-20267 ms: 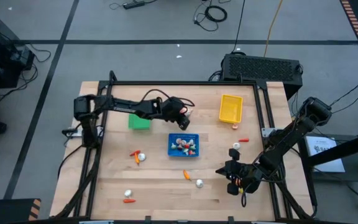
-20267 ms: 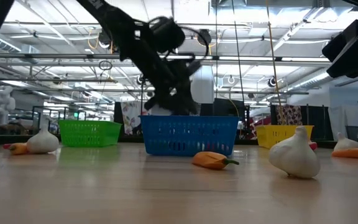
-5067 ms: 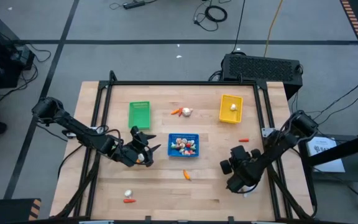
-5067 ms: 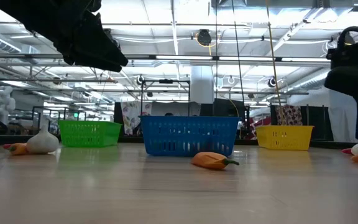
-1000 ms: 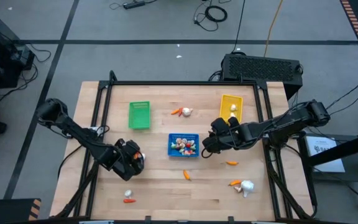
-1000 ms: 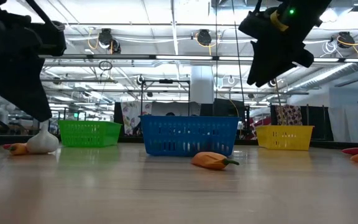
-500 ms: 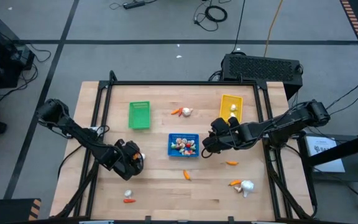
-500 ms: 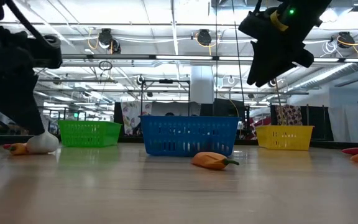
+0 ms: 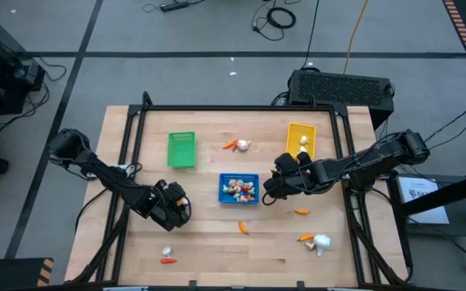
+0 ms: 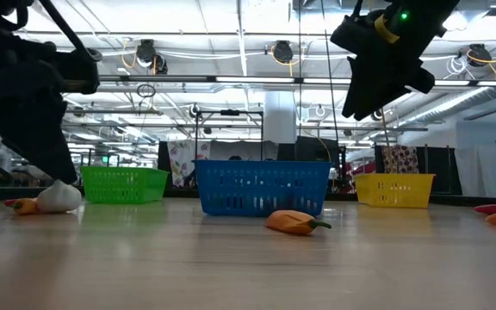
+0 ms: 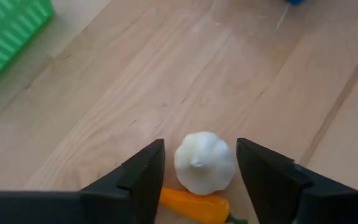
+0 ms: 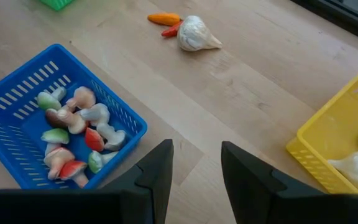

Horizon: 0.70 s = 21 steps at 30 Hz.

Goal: Sort produce into baskets
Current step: Put the white garlic into the yellow bin

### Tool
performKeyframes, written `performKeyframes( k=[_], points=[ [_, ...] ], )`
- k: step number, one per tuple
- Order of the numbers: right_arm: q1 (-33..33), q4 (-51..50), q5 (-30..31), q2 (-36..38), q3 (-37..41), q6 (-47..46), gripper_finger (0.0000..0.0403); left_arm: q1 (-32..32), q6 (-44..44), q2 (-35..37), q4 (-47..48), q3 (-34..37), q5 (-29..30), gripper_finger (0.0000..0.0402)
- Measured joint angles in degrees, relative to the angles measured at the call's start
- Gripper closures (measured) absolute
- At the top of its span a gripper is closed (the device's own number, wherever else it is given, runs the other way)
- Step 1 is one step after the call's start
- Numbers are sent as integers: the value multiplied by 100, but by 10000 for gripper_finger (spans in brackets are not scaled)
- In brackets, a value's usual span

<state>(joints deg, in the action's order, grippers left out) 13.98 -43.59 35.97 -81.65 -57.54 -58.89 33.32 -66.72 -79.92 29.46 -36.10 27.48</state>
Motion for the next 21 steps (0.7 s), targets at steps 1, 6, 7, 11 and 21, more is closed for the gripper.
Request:
performKeyframes(
  k=[1, 6, 7, 11, 21],
  points=[
    [0, 0, 0, 0, 0, 0, 275, 3, 0, 0, -1, 0, -11, 212],
    [0, 0, 0, 0, 0, 0, 275, 5, -46, 0, 61, 0, -43, 256],
    [0, 0, 0, 0, 0, 0, 275, 2, -46, 0, 70, 0, -46, 263],
    [0, 1, 0, 0, 0, 2, 275, 4, -48, 0, 78, 0, -87, 282],
    [15, 15, -11, -1, 0, -123, 275, 2, 139, 0, 93, -9, -79, 344]
  ],
)
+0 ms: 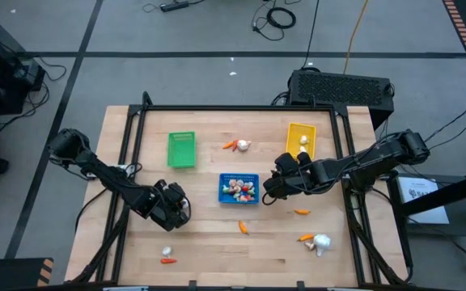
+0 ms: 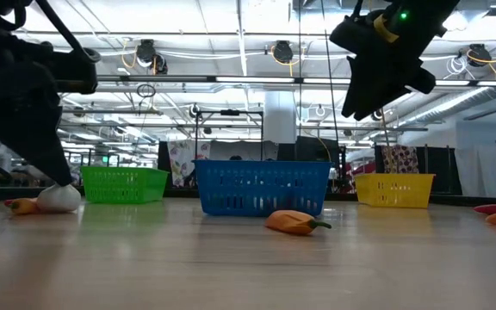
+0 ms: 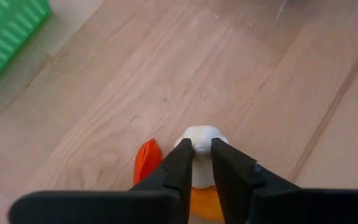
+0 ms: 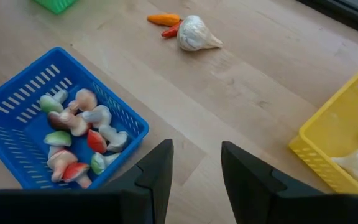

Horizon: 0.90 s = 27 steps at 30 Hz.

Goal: Sort produce into baskets
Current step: Put the white garlic into the yellow bin

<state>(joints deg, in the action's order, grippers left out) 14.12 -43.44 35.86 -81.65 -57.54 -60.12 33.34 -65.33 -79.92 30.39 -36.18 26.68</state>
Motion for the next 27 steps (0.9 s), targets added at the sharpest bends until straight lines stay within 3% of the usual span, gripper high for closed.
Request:
performKeyframes(
  k=[6, 15, 21, 24, 27],
  points=[
    [146, 162, 4, 0, 0, -2, 275, 0, 287, 22, 33, -9, 218, 392],
    [676, 1797, 20, -51, 0, 951, 275, 4, 1033, 155, -190, -332, 856, 396],
    [1058, 3620, -125, -491, 0, 2435, 275, 12, 3027, 347, -2194, -352, 1107, 397],
    [1149, 4287, -170, -773, 0, 3371, 273, 17, 4115, 349, -3326, -352, 959, 397],
    [1219, 4787, -168, -1021, 0, 4066, 260, 15, 4675, 349, -3919, -354, 758, 397]
  ],
)
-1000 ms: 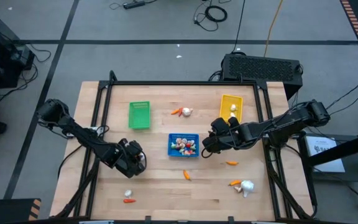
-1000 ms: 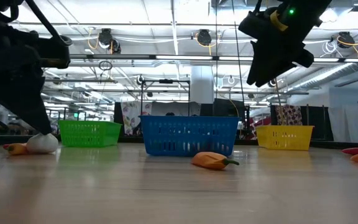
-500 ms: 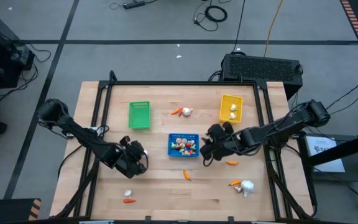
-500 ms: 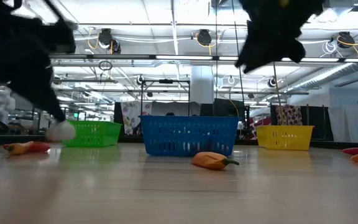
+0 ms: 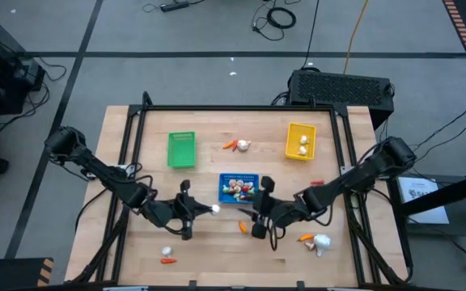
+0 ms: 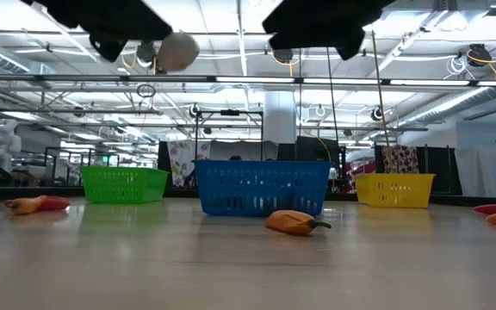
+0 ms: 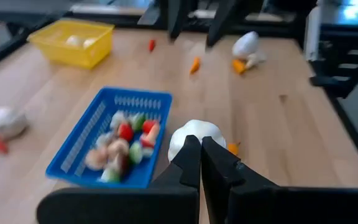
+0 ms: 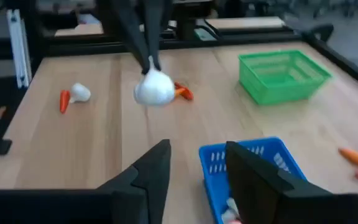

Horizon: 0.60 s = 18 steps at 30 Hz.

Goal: Sort produce into baskets
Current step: Put the white garlic into the yellow bin

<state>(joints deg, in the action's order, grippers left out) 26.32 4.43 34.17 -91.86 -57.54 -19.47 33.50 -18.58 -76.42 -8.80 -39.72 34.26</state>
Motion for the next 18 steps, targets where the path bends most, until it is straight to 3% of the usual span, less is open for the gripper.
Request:
performKeyframes(
  k=[4, 12, 18],
  points=[
    [46, 590, -1, -333, 0, 474, 214, -7, 132, 0, -131, 0, -16, 397],
    [-111, 1669, 0, -924, 0, 535, 83, -166, 178, -2, -375, 2, 64, 398],
    [-266, 1811, 0, -967, 0, 354, 34, -174, 253, -101, -446, 2, 17, 398]
  ],
)
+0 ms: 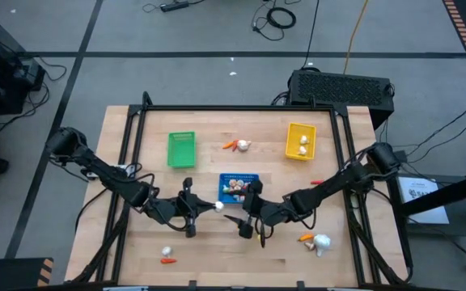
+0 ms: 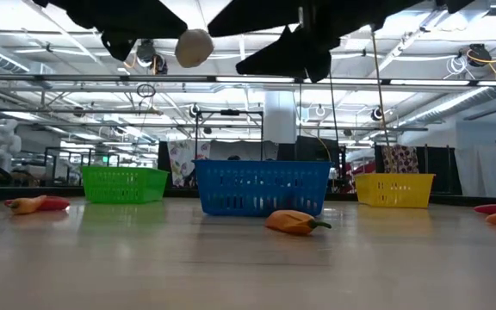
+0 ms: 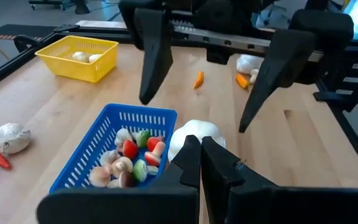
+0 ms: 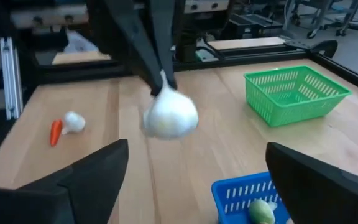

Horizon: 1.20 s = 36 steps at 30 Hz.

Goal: Sort produce into baskets
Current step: Put the white garlic into the yellow bin

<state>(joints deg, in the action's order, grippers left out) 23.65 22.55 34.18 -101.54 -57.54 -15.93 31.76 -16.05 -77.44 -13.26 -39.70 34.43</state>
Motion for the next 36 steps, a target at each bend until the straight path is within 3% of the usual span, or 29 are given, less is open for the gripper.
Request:
performKeyframes(
  k=[19, 29, 36],
  points=[
    [-111, 249, -149, 0, 0, -68, 28, -210, 11, -58, -940, 2, -32, 398],
    [-120, 367, -149, 0, -2, 186, 28, -510, 160, -588, -1671, 7, -118, 398],
    [-141, 289, -147, 0, -2, 208, 31, -554, 149, -618, -1689, 4, -286, 398]
  ],
)
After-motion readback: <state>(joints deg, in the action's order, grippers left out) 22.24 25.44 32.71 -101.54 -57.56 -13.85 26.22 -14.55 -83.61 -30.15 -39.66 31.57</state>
